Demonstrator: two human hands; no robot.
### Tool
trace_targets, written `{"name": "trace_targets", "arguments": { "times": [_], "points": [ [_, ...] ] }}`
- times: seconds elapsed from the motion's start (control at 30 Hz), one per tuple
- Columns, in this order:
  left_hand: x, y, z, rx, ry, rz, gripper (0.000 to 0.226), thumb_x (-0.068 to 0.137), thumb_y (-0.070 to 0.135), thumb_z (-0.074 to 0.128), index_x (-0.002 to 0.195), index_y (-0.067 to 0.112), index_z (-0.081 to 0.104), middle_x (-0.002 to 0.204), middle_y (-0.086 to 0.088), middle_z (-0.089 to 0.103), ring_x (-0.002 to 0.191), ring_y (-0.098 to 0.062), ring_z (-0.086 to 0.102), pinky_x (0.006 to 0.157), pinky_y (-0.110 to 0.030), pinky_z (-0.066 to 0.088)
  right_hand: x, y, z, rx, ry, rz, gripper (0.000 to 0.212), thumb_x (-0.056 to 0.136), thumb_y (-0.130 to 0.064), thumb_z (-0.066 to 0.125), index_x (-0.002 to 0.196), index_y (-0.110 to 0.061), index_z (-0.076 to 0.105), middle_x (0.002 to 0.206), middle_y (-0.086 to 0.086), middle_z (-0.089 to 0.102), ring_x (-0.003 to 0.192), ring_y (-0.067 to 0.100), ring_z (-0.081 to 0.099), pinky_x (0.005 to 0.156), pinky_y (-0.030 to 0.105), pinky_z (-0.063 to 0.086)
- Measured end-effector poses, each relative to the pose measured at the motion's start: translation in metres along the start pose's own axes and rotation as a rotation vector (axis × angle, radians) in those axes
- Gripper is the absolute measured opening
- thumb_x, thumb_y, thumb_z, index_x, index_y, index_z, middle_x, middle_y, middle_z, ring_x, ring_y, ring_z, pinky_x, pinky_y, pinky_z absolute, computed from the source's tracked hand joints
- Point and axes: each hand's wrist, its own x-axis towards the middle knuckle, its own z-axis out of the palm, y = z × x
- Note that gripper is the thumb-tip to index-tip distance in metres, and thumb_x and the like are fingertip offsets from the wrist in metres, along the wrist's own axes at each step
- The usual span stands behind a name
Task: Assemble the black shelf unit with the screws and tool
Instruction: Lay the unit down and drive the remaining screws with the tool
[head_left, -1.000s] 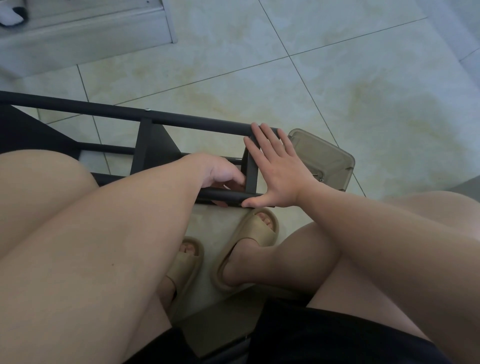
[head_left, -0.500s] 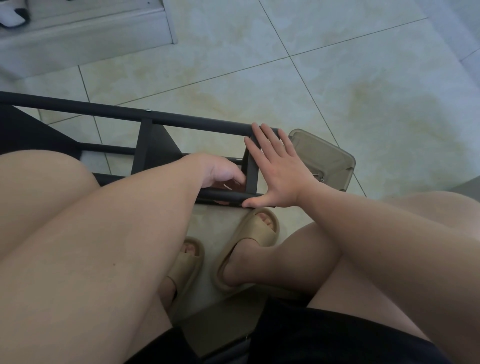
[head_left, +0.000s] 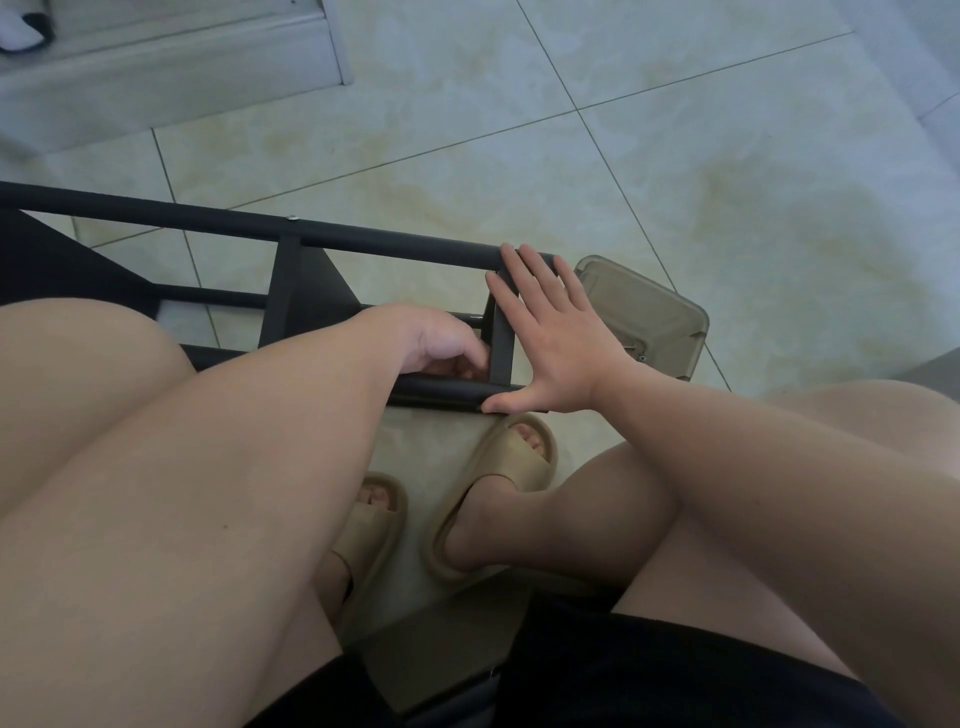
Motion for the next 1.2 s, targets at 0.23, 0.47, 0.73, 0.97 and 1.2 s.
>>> {"name": "trace_targets", "arguments": {
  "times": [0.23, 0.47, 0.73, 0.97, 1.2],
  "points": [
    [-0.001, 0.001, 0.002, 0.042, 0.091, -0.018, 0.009, 0.093, 0.012, 0.061, 0.086, 0.008, 0.065, 0.076, -0.006, 0.061, 0.069, -0.019, 0.055, 0.070, -0.029, 0.045, 0.000, 0.000, 0.000, -0.008, 0.001, 0.000, 0.135, 0.068, -0.097, 0.039, 0.161, -0.004, 0.010, 0.168, 0.020, -0.005, 0.156, 0.035, -0.008, 0.125, 0.051, -0.006],
    [0.001, 0.001, 0.003, 0.062, 0.104, 0.030, 0.017, 0.092, 0.006, 0.059, 0.076, 0.012, 0.061, 0.069, -0.005, 0.053, 0.061, -0.017, 0.047, 0.061, -0.025, 0.040, 0.000, 0.001, 0.000, -0.003, 0.003, -0.003, 0.134, 0.068, -0.097, 0.038, 0.161, -0.004, 0.011, 0.168, 0.020, -0.005, 0.156, 0.034, -0.008, 0.125, 0.050, -0.007],
    [-0.001, 0.003, 0.000, 0.017, 0.022, 0.007, 0.014, 0.090, 0.008, 0.060, 0.098, 0.006, 0.071, 0.075, -0.008, 0.067, 0.071, -0.024, 0.060, 0.073, -0.032, 0.049, 0.003, 0.004, 0.004, 0.004, 0.004, -0.012, 0.135, 0.067, -0.099, 0.034, 0.161, -0.005, 0.011, 0.168, 0.019, -0.005, 0.156, 0.033, -0.007, 0.125, 0.050, -0.007],
    [-0.002, 0.011, -0.007, -0.095, 0.366, 0.074, 0.021, 0.089, 0.013, 0.058, 0.104, 0.014, 0.074, 0.103, -0.003, 0.077, 0.097, -0.021, 0.072, 0.096, -0.039, 0.054, 0.017, 0.016, -0.002, 0.052, -0.074, 0.006, 0.140, 0.059, -0.102, 0.030, 0.162, -0.011, 0.007, 0.169, 0.014, -0.011, 0.156, 0.029, -0.012, 0.125, 0.047, -0.010],
    [-0.044, 0.019, -0.021, 0.568, 0.521, 0.044, 0.031, 0.101, 0.035, 0.048, 0.098, 0.011, 0.069, 0.102, -0.009, 0.067, 0.099, -0.030, 0.061, 0.092, -0.040, 0.047, 0.032, 0.028, -0.025, -0.063, -0.079, 0.072, 0.121, 0.065, -0.098, 0.038, 0.159, -0.022, 0.025, 0.170, 0.005, 0.003, 0.157, 0.021, -0.002, 0.124, 0.055, -0.009]
  ]
}}
